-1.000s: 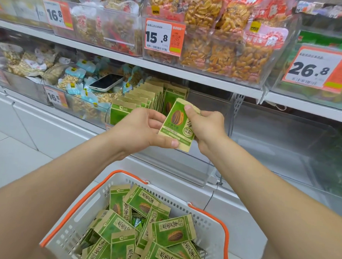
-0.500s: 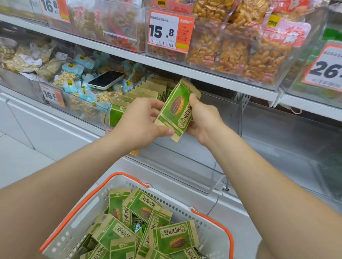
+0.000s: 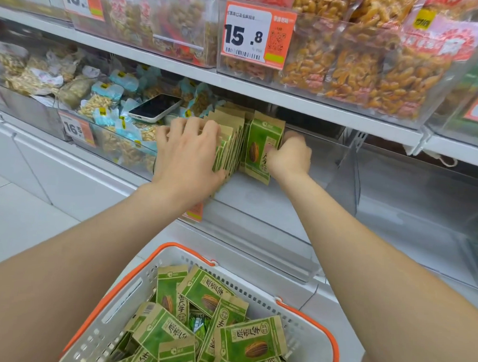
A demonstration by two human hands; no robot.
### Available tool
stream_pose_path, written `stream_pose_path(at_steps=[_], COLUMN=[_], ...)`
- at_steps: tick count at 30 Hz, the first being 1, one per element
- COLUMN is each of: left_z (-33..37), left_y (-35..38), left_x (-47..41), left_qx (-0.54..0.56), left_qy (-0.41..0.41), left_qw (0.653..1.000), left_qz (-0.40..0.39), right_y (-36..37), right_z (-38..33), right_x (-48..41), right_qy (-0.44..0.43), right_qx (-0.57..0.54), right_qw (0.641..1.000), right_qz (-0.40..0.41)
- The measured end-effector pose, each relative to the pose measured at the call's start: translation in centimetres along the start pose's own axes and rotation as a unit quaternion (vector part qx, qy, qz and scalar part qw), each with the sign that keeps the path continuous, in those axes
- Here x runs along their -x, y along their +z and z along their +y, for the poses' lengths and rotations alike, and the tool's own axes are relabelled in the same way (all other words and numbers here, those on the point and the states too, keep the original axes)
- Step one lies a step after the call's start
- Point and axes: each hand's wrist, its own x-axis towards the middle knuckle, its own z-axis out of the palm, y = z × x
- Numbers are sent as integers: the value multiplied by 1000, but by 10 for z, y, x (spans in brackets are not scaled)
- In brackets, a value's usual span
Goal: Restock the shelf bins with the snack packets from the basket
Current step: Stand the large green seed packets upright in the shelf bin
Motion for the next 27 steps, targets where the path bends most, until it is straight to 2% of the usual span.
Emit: stream_pose_path(at_steps=[8, 15, 20, 23, 27], left_z=[0, 1, 6, 8, 12], left_y=[5, 7, 5, 1, -7], left_x=[-3, 0, 2, 4, 7], left_qx=[1, 2, -3, 4, 18], left_qy=[-3, 10, 24, 44, 89], left_qw=[1000, 1000, 1000, 998, 992], left_qz=[-11, 11, 20, 44, 83], right_y=[23, 18, 16, 7, -9], right_z=[5, 5, 2, 0, -1], right_x=[-10, -11, -3, 2, 18], right_qy=[13, 58, 58, 84, 82], right_qx=[23, -25, 9, 36, 85], right_qw=[1000, 998, 998, 994, 983], right_qz=[-14, 8, -17, -51, -139])
